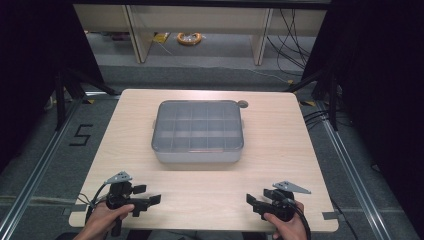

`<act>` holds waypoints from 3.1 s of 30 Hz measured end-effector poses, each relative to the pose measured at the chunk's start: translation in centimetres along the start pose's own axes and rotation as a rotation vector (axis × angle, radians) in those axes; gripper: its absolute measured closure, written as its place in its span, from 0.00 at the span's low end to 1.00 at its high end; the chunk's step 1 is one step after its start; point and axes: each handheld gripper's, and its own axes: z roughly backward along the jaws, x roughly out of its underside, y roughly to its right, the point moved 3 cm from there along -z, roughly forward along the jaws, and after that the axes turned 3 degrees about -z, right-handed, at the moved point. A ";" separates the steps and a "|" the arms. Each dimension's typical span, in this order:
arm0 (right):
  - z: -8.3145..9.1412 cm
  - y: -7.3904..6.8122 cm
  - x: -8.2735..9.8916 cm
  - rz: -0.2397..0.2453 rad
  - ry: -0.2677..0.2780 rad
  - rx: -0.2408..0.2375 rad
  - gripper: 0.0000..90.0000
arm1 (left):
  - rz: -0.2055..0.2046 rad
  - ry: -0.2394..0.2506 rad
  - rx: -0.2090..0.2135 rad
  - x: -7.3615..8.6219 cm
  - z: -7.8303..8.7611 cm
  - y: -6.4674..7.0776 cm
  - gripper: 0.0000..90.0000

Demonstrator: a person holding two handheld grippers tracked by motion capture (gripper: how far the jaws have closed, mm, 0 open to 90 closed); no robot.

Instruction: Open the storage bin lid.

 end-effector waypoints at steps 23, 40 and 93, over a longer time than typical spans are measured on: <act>0.3 -0.1 -0.3 -0.072 0.020 -0.029 0.26 | 0.023 0.016 -0.019 -0.1 0.1 -0.5 0.17; 0.4 1.0 -1.1 -0.083 0.095 -0.040 0.26 | 0.037 0.015 -0.021 -0.2 0.1 -0.8 0.17; -3.3 5.1 -10.6 -0.163 0.208 -0.046 0.28 | 0.121 0.125 -0.068 -5.4 -0.3 -4.7 0.17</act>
